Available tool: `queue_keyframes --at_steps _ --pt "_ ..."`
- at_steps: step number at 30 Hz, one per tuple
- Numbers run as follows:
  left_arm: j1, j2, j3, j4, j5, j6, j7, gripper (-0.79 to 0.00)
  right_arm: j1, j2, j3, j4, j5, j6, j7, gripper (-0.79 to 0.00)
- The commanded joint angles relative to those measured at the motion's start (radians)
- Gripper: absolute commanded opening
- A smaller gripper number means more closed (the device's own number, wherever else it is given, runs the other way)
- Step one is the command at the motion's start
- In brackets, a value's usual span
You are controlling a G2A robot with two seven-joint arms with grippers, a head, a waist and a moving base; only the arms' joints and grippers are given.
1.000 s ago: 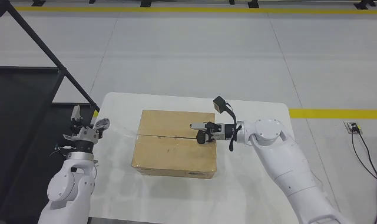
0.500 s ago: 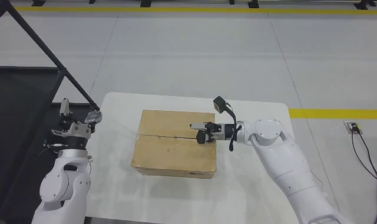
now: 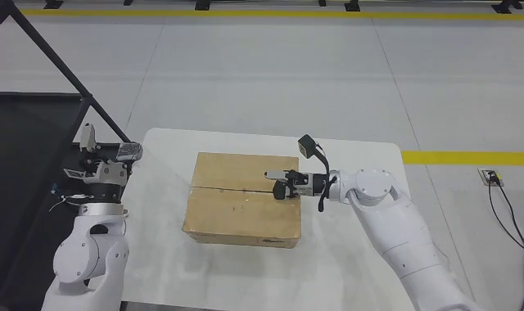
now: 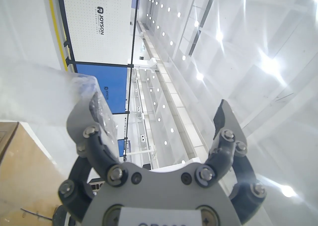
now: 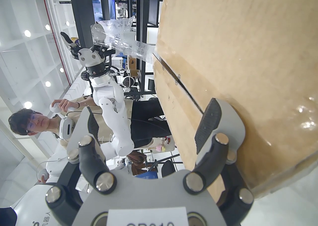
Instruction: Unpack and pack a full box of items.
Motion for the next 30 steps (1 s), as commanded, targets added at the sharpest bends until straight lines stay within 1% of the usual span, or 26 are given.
queue_keyframes --at_steps 1,6,17,22,30 --pt "-0.005 -0.001 0.005 -0.013 0.011 0.011 0.002 0.000 -0.011 0.005 0.009 -0.016 -0.006 0.011 -0.011 0.000" --pt "-0.020 -0.003 0.027 -0.044 0.052 0.035 0.005 0.000 -0.052 0.023 0.049 -0.074 0.001 0.012 -0.012 0.000" --pt "-0.041 -0.012 0.107 -0.096 0.187 0.063 0.046 0.000 -0.177 0.066 0.152 -0.231 0.009 0.009 -0.008 0.000" --pt "-0.050 -0.017 0.150 -0.105 0.251 0.092 0.056 0.000 -0.222 0.081 0.187 -0.279 0.020 0.001 -0.008 0.000" --pt "-0.063 -0.027 0.240 -0.120 0.367 0.109 0.070 0.000 -0.280 0.101 0.230 -0.345 0.030 0.002 -0.014 0.000"
